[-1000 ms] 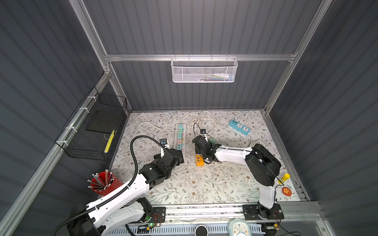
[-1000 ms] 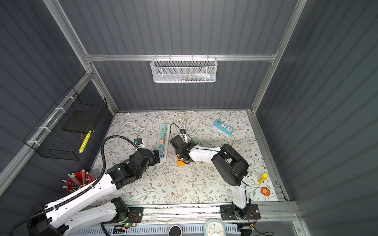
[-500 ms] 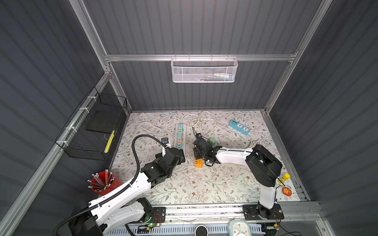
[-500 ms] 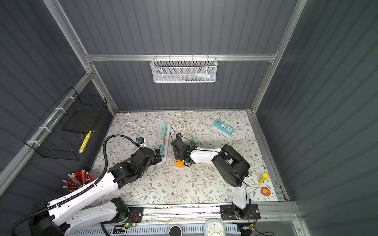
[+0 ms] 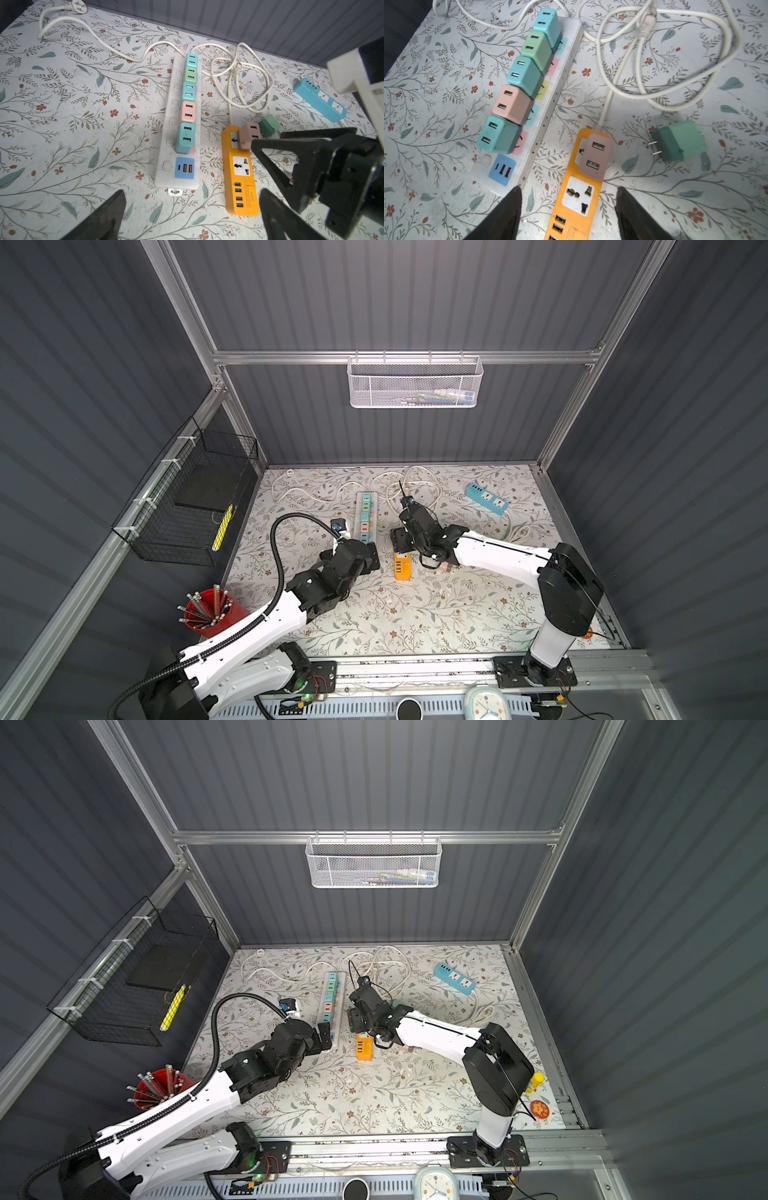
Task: Insert plugs into power strip
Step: Insert the plug into the socket, then press the plug into the socket.
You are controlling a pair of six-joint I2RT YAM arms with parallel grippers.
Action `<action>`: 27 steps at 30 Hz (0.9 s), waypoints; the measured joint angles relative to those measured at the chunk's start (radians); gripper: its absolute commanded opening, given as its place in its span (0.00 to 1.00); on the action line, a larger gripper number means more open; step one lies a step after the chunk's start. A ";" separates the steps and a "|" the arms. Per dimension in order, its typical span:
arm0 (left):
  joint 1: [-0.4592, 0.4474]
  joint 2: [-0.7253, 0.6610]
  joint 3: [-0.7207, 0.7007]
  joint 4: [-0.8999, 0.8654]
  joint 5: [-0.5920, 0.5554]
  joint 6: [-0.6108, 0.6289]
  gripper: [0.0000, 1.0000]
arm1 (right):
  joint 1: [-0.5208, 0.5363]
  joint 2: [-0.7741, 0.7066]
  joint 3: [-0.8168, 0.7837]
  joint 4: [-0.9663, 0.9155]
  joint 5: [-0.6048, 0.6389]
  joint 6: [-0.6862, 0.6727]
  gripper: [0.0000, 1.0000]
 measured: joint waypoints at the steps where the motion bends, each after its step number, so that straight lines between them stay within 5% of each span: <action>1: 0.000 -0.006 -0.001 0.000 -0.001 0.000 1.00 | -0.009 0.000 0.002 -0.008 0.000 0.003 0.69; 27: 0.000 0.038 -0.005 -0.007 -0.012 0.026 1.00 | -0.135 0.098 -0.003 0.036 -0.057 -0.011 0.60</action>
